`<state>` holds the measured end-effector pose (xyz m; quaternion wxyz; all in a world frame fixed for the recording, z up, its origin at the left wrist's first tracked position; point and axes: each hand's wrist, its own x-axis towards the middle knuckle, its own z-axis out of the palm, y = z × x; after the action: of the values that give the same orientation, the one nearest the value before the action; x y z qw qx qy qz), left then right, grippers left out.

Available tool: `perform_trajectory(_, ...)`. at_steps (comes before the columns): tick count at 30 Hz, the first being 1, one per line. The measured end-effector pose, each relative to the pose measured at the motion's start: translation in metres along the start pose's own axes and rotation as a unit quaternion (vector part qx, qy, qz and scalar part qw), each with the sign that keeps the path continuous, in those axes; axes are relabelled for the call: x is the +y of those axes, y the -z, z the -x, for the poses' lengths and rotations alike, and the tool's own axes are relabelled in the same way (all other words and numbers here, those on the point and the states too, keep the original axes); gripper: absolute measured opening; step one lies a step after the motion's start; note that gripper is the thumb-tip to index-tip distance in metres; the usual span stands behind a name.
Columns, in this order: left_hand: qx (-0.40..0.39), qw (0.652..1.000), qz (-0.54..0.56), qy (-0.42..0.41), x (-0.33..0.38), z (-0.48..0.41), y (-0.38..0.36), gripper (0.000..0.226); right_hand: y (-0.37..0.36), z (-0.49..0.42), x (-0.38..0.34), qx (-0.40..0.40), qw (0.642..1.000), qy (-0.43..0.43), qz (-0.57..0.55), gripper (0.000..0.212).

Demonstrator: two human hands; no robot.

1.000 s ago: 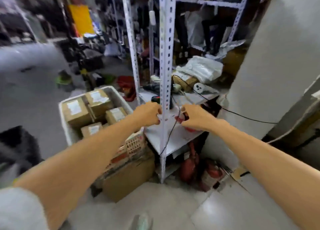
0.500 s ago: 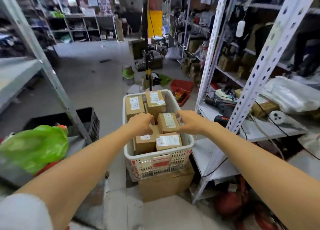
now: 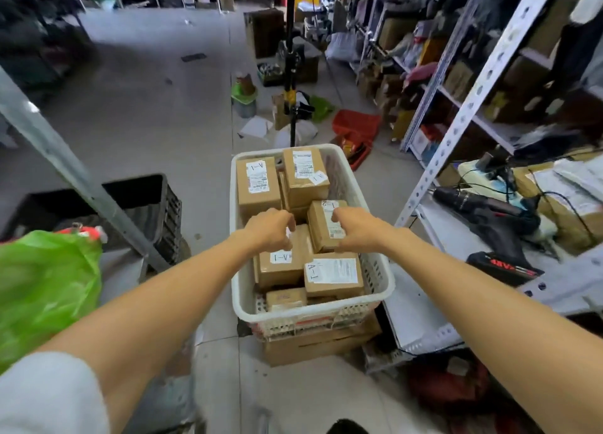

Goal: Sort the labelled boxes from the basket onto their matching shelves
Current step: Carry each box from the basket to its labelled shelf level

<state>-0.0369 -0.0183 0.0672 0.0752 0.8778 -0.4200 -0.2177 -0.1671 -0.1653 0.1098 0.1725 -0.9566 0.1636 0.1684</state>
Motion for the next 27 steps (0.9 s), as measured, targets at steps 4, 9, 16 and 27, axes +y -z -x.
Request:
perform_trajectory(4,-0.042,0.999,0.001,0.007,-0.009,-0.040,-0.026,0.043,-0.023,-0.049,0.030,-0.063,0.998,-0.014,0.015,0.049)
perform_trajectory(9,-0.086,0.995,0.037,0.043,-0.008,-0.090,-0.067,0.053,-0.051,-0.112,0.078,-0.089,0.996,-0.025,-0.001,0.049)
perform_trajectory(16,-0.133,0.985,0.071,0.087,-0.002,-0.149,-0.130,0.063,-0.116,-0.168,0.147,-0.177,0.982,-0.062,-0.021,0.048)
perform_trajectory(27,-0.138,0.977,0.128,0.098,-0.027,-0.190,-0.172,0.068,-0.208,-0.191,0.173,-0.133,0.885,-0.307,-0.325,0.117)
